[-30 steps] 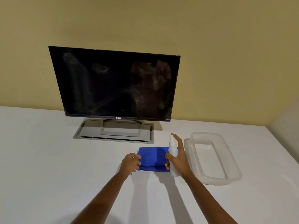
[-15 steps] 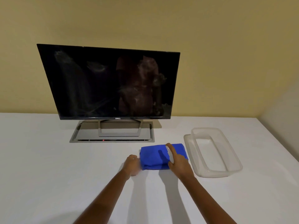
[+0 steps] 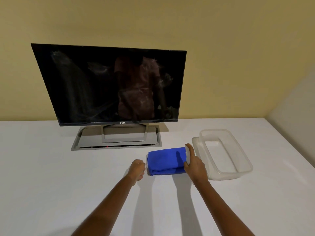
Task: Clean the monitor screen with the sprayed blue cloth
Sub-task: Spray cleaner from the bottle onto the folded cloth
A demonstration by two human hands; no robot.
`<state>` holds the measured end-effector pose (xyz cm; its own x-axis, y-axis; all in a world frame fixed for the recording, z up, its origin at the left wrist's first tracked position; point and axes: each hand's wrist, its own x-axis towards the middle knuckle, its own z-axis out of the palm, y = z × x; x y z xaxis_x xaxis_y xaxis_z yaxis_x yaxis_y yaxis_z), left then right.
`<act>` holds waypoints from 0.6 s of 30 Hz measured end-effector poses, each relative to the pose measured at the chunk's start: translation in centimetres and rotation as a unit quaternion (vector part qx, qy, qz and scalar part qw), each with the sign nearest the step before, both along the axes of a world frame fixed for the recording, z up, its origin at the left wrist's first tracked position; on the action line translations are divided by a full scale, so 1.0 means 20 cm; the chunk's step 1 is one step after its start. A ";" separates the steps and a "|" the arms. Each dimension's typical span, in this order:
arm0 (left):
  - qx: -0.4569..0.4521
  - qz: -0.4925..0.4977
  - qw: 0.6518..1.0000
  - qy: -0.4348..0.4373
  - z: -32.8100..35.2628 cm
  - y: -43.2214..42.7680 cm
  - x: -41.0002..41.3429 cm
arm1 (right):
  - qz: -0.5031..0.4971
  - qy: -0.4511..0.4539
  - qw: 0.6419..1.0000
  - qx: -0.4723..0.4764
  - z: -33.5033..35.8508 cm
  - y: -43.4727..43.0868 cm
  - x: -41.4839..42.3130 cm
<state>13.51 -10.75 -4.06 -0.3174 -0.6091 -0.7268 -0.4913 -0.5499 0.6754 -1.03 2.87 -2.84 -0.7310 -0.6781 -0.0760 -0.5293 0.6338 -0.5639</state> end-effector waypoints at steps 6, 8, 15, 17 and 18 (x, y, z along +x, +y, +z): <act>-0.051 -0.018 0.998 -0.018 -0.01 -0.02 -0.03 | -0.041 0.023 0.998 0.030 0.02 0.08 -0.09; -0.055 -0.034 0.998 -0.027 -0.01 -0.02 -0.05 | -0.042 0.030 0.998 0.043 0.02 0.10 -0.10; -0.081 -0.032 0.996 -0.035 -0.07 -0.03 -0.08 | -0.040 0.035 0.997 0.048 -0.01 0.15 -0.11; -0.079 -0.030 0.996 -0.029 -0.07 -0.03 -0.08 | -0.043 0.032 0.998 0.045 -0.03 0.16 -0.11; -0.076 -0.030 0.996 -0.025 -0.06 -0.03 -0.08 | -0.045 0.032 0.998 0.041 -0.04 0.16 -0.12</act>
<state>11.90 -11.26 -5.23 -0.3218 -0.6938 -0.6442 -0.5560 -0.4122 0.7217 -3.41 6.08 -3.56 -0.7934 -0.6033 -0.0804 -0.5015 0.7229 -0.4753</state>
